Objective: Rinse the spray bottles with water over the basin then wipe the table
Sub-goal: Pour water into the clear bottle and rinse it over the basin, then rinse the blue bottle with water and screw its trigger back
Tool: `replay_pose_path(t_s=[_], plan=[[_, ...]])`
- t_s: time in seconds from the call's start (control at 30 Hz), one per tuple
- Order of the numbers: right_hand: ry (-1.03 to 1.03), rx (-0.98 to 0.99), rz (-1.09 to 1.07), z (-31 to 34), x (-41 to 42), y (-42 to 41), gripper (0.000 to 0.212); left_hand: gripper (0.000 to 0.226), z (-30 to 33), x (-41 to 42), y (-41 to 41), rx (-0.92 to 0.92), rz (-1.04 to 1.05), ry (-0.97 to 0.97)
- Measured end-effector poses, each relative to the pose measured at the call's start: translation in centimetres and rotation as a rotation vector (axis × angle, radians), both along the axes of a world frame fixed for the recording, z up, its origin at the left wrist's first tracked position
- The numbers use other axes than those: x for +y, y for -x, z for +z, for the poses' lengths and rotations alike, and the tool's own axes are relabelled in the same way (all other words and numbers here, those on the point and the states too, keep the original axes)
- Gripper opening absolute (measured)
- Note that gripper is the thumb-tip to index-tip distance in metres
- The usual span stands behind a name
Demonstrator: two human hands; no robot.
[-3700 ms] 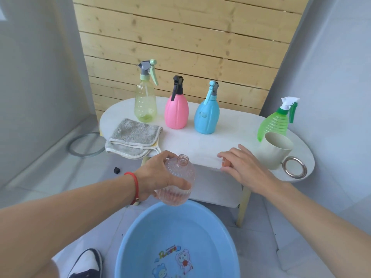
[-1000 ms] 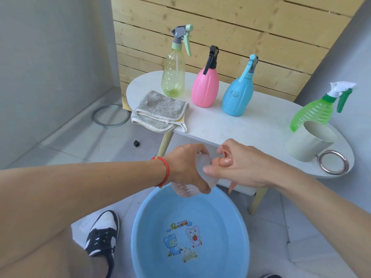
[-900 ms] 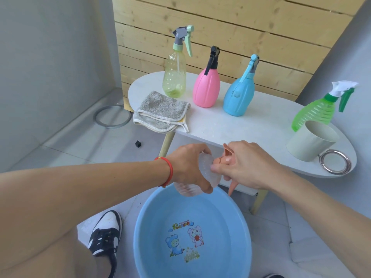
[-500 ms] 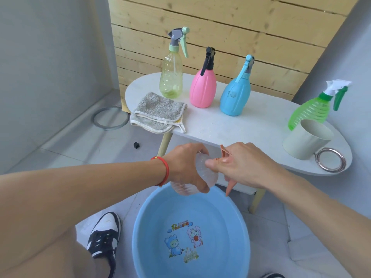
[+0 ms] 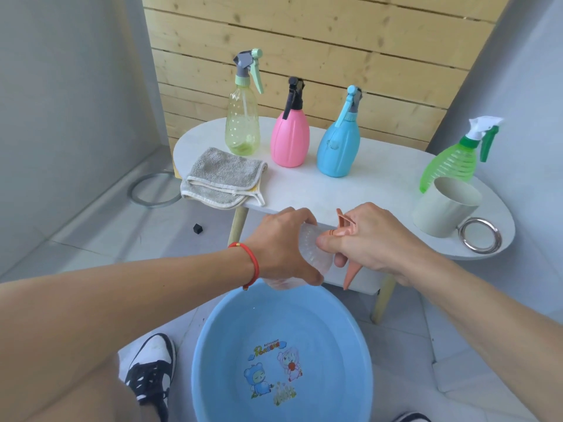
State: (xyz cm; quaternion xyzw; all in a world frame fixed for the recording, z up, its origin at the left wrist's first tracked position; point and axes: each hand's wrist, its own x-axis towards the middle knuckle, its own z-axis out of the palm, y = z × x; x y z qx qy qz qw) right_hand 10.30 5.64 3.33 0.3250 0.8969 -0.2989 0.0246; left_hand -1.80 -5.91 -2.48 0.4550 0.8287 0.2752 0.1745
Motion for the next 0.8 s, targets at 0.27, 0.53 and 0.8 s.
replay_pose_path(t_s=[0.27,0.53,0.8], plan=[[0.438,0.402,-0.346,4.8,4.8,-3.3,0.073,0.073,3.7,4.6,-0.8,-0.328,0.098,-0.179],[0.264,0.656,-0.612,2.3,8.2,-6.2,0.033,0.087,5.7,16.1,0.4,-0.363,0.169,-0.329],[0.026,0.581,-0.466,0.9,8.2,-7.7,0.023,0.087,4.2,24.1,1.6,-0.294,0.250,-0.317]])
